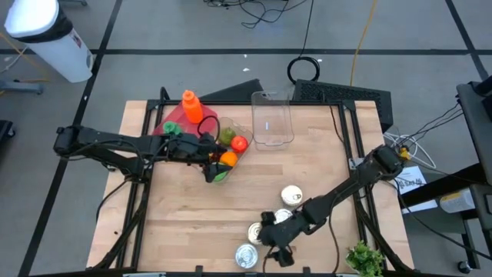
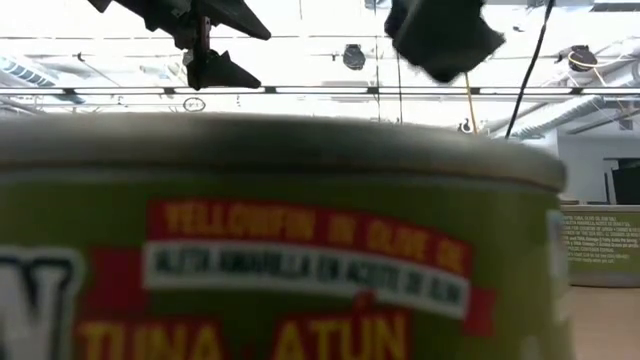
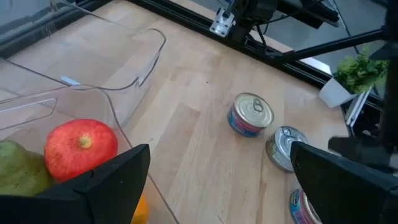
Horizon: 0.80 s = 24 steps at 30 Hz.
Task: Pick & Place Food Item
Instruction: Adjust the tuna cans
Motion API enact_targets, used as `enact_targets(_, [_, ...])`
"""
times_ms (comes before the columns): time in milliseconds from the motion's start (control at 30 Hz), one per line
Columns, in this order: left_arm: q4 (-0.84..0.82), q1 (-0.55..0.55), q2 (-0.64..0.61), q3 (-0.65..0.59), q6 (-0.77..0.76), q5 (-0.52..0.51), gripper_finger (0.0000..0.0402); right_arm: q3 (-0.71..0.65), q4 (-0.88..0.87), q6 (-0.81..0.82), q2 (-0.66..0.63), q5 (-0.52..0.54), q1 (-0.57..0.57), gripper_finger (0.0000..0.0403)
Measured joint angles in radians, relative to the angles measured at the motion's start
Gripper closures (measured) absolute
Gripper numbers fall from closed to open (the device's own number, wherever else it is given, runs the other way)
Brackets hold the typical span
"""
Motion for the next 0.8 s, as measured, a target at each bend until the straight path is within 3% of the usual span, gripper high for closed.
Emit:
enact_targets(133, [0.017, 0.000, 0.000, 0.000, 0.000, 0.000, 0.0002, 0.006, 0.127, -0.005, 0.059, -0.068, -0.018, 0.0085])
enact_targets(300, [0.026, 0.003, 0.000, 0.000, -0.001, -0.001, 0.0002, 0.041, 0.179, 0.007, 0.115, -0.200, -0.024, 0.0085])
enact_targets(433, [0.027, 0.003, 0.000, 0.000, -0.001, -0.001, 0.0002, 0.045, 0.154, 0.006, 0.149, -0.233, -0.025, 0.0085])
enact_targets(500, [0.027, 0.003, 0.000, 0.000, -0.001, -0.001, 0.0002, 0.044, 0.105, 0.003, 0.154, -0.219, -0.032, 0.0085])
enact_targets(667, [0.028, 0.003, 0.000, 0.000, -0.003, -0.001, 0.0002, 0.045, 0.011, -0.029, 0.140, -0.047, -0.047, 0.0085])
enact_targets(800, [0.026, 0.003, 0.000, 0.000, -0.003, 0.000, 0.0002, 0.044, -0.047, -0.048, 0.114, 0.028, -0.055, 0.0085])
